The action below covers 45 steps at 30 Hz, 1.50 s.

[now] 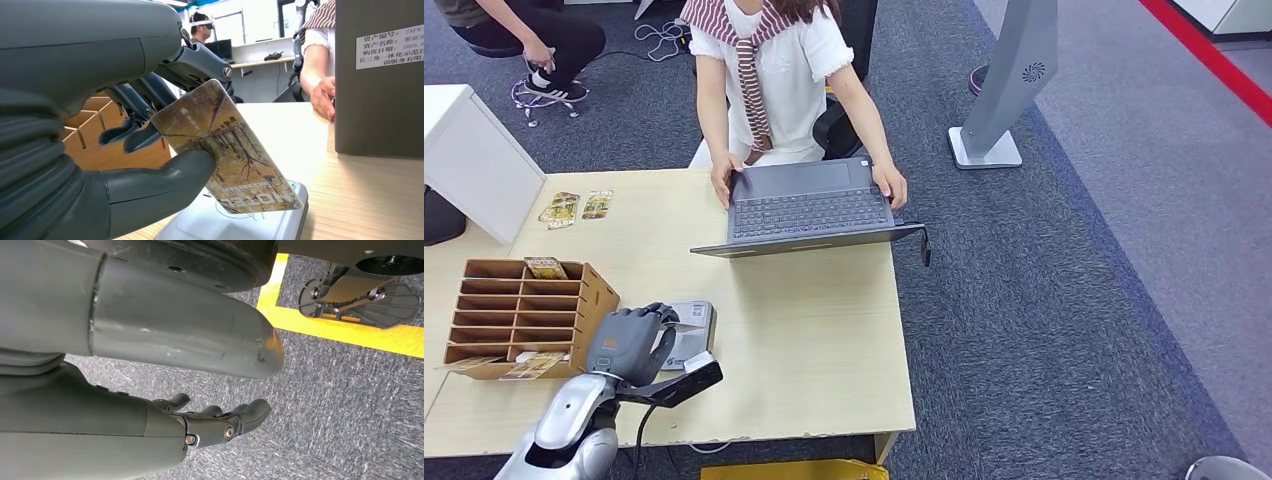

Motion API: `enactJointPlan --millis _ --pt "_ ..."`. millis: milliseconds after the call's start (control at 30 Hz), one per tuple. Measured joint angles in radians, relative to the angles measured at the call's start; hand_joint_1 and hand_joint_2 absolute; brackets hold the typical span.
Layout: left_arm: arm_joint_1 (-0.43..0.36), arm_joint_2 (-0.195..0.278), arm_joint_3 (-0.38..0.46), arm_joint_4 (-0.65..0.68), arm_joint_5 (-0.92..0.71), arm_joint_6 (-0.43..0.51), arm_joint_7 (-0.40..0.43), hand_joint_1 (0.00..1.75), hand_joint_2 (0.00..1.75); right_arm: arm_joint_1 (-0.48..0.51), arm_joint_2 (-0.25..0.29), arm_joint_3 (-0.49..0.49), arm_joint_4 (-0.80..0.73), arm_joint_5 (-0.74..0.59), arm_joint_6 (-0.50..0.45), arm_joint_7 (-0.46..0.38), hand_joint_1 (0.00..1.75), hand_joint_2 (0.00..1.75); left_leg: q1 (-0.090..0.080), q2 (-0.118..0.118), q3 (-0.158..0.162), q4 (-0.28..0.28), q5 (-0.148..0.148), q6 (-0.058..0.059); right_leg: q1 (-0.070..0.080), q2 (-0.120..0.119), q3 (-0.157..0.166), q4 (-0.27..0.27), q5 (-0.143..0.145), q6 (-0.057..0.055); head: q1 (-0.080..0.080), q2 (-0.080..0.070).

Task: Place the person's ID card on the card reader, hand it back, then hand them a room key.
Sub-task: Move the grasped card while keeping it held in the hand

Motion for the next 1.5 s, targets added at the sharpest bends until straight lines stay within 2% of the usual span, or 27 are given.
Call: enactJointPlan --millis 400,633,833,1500 --pt "0.015 0.01 0.0 -0.014 -0.026 -0.033 0.003 1.75 1.75 0.0 0.0 -0.012 0.0 0.0 0.0 0.0 0.0 0.0 0.0 0.0 0.0 0.0 0.0 0.0 0.0 0.0 0.0 0.0 0.0 0.0 0.0 0.0" --pt "0.007 0.013 0.0 -0.014 -0.062 -0.063 0.032 1.75 1.75 0.0 0.0 -0.019 0.0 0.0 0.001 0.0 0.0 0.0 0.0 0.0 0.0 0.0 0.0 0.0 0.0 0.0 0.0 0.0 0.0 0.0 0.0 0.0" --pt "0.002 0.022 0.0 -0.014 -0.096 -0.065 0.059 1.75 1.75 0.0 0.0 -0.023 0.0 0.0 0.002 0.0 0.0 0.0 0.0 0.0 0.001 0.0 0.0 0.0 0.0 0.0 0.0 0.0 0.0 0.0 0.0 0.0" --pt "0.002 0.029 0.0 -0.014 -0.1 -0.066 0.064 1.75 1.75 0.0 0.0 -0.023 0.0 0.0 0.002 0.0 0.0 0.0 0.0 0.0 0.001 0.0 0.0 0.0 0.0 0.0 0.0 0.0 0.0 0.0 0.0 0.0"
